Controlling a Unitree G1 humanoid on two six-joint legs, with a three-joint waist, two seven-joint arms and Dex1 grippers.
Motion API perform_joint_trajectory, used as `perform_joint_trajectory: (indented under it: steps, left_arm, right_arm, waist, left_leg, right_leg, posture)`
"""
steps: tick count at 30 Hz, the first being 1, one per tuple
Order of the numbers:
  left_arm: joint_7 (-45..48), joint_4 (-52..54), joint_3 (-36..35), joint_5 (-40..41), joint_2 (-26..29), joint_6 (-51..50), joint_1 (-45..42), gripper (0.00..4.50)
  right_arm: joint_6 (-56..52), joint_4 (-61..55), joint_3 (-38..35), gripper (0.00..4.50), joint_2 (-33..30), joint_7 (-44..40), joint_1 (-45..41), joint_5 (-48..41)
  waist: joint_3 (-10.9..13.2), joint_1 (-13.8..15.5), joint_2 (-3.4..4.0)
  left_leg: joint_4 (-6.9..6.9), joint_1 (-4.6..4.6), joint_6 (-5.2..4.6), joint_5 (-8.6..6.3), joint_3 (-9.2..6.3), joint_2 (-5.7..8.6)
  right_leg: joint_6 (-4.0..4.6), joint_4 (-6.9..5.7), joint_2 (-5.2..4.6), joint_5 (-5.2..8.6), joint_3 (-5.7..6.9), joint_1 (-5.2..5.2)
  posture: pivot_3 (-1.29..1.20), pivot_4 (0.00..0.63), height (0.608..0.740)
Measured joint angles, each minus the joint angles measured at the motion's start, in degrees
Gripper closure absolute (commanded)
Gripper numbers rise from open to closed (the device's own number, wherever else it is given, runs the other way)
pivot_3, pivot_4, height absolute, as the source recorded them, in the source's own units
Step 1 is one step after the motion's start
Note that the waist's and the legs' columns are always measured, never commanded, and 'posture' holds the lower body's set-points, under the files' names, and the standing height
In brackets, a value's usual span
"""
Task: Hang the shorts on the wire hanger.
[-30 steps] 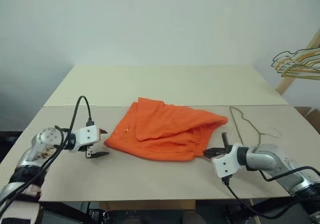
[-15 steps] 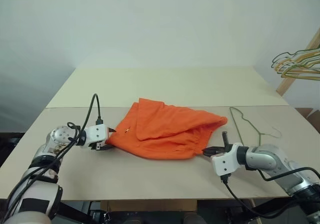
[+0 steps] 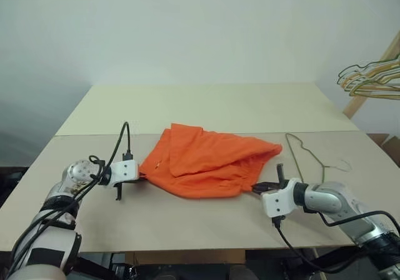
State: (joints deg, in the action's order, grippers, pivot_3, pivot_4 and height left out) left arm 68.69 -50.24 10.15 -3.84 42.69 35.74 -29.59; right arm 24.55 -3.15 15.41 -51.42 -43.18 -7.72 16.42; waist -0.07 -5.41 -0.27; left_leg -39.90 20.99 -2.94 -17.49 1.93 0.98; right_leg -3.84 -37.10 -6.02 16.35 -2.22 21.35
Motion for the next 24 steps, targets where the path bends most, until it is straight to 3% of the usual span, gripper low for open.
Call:
perform_joint_trajectory:
  steps: [4,7,12,14,16,19,24]
  left_arm:
    - [6.38,16.64,-0.83,4.91,6.36,-9.79,8.77,4.46]
    - [4.4,24.65,-2.68,6.68,6.69,-15.1,10.78,4.46]
    - [-15.25,23.76,-4.8,2.71,-4.1,-20.08,-0.06,4.46]
    - [-26.1,19.4,-7.31,1.35,-9.53,-20.94,-6.4,4.46]
    - [-39.4,15.91,-10.02,0.09,-14.34,-20.7,-14.84,4.46]
    - [-55.92,12.03,-15.19,-1.45,-14.93,-18.61,-26.11,4.46]
    - [-59.41,17.92,-19.5,1.32,-11.34,-11.55,-30.27,4.46]
  right_arm:
    - [-1.13,-4.82,-1.53,4.5,-4.46,-7.62,1.05,-8.96]
    - [-4.42,-4.68,-2.51,4.5,-2.49,-9.64,-4.31,-12.43]
    - [-12.45,10.81,-0.78,4.5,7.69,-4.82,-25.01,-5.34]
    - [-12.94,21.25,1.15,4.5,11.94,2.75,-33.89,0.9]
    - [-13.56,33.11,3.02,4.5,15.57,15.35,-44.09,8.53]
    - [-14.01,47.06,3.7,4.5,18.92,36.73,-58.0,15.54]
    - [-6.47,47.63,-1.78,4.5,18.12,52.7,-65.25,15.07]
  waist:
    - [0.01,-1.09,0.01]
    - [0.06,-1.26,-0.07]
    - [0.15,0.28,-0.27]
    - [0.12,0.48,-0.3]
    - [0.08,0.37,-0.38]
    - [0.09,-1.38,-0.39]
    - [0.08,-4.38,-0.37]
  left_leg:
    - [-0.01,0.07,-0.11,-0.07,-0.02,-0.01]
    - [-0.15,0.05,-0.16,-0.09,-0.03,0.02]
    - [-0.05,-0.55,0.01,0.03,-0.22,0.06]
    - [0.06,-0.42,0.19,0.11,-0.23,0.1]
    - [-0.02,0.73,0.94,0.58,-0.26,0.28]
    - [-0.19,1.97,1.0,0.68,-0.31,0.61]
    - [0.19,1.95,0.91,0.63,-1.07,0.92]
  right_leg:
    - [-0.04,-0.03,-0.1,-0.02,-0.02,-0.06]
    - [-0.1,0.13,-0.2,-0.04,-0.02,-0.1]
    - [-0.07,0.07,-0.04,-0.04,0.09,-0.37]
    - [-0.05,-0.14,-0.04,-0.06,0.08,-0.24]
    - [-0.02,-0.77,-0.13,-0.09,-0.01,1.03]
    - [-0.02,-2.1,-0.32,-0.09,-0.25,2.98]
    - [-0.02,-1.92,-0.41,-0.09,-0.18,2.95]
  posture:
    - [-0.13,0.0,0.74]
    - [-0.12,0.0,0.74]
    - [-0.11,0.0,0.74]
    - [-0.11,0.0,0.74]
    - [-0.11,0.0,0.74]
    - [-0.11,0.0,0.74]
    - [-0.09,0.0,0.74]
